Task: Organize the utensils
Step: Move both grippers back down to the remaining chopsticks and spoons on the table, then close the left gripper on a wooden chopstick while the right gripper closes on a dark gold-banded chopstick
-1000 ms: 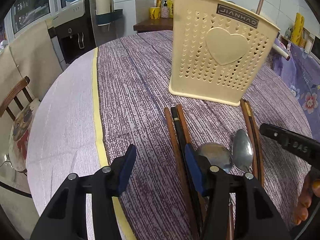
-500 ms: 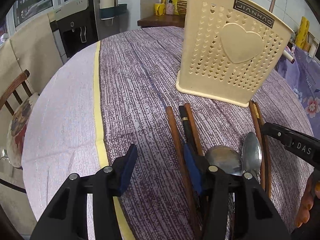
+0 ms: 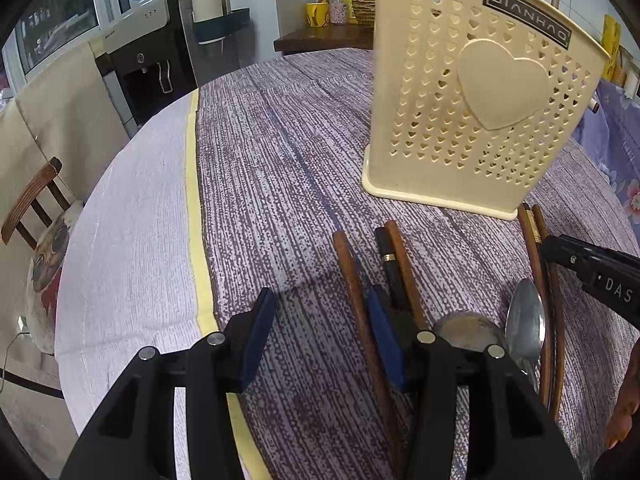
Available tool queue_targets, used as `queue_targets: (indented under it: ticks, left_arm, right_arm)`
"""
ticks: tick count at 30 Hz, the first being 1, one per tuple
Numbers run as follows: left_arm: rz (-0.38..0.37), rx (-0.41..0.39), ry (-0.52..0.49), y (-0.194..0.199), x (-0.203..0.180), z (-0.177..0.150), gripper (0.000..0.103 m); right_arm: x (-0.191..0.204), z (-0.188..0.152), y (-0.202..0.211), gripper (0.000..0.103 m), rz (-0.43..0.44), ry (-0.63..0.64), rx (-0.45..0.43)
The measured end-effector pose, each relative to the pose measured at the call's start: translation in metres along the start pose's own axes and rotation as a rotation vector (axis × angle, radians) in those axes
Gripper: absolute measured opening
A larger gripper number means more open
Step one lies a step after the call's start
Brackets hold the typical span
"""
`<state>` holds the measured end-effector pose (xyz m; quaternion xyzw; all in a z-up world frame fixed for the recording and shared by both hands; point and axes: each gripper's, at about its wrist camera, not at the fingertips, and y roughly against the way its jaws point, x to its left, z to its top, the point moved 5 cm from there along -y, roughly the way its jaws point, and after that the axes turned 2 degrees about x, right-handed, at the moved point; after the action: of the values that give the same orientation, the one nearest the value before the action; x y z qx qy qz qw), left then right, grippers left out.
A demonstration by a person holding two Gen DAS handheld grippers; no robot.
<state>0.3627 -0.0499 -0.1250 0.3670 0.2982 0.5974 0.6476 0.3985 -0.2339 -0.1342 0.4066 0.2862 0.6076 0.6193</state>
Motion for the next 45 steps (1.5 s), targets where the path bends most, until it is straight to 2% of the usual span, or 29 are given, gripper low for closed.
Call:
queue_targets:
  ticks: [12, 16, 26, 31, 37, 45]
  left_arm:
    - [0.000, 0.011, -0.017, -0.004, -0.017, 0.008, 0.032]
    - [0.002, 0.005, -0.004, -0.005, -0.015, 0.008, 0.026]
    - [0.016, -0.003, -0.002, -0.007, -0.017, 0.011, 0.024]
    - [0.021, -0.007, -0.002, -0.006, -0.020, 0.011, 0.010]
    - [0.012, -0.007, 0.010, -0.005, -0.020, 0.011, 0.010]
    - [0.013, -0.009, 0.001, -0.004, -0.022, 0.009, 0.010]
  right_arm:
    - [0.010, 0.001, -0.002, 0.018, -0.053, 0.003, -0.017]
    - [0.007, -0.004, 0.001, 0.012, -0.055, -0.003, -0.039]
    - [0.000, -0.003, 0.000, 0.011, -0.039, -0.015, -0.042]
    - [-0.005, -0.001, 0.000, 0.010, -0.007, -0.048, -0.042]
    - [-0.008, 0.002, -0.001, 0.008, 0.021, -0.066, -0.040]
    - [0.000, -0.002, -0.001, 0.008, -0.005, -0.034, -0.044]
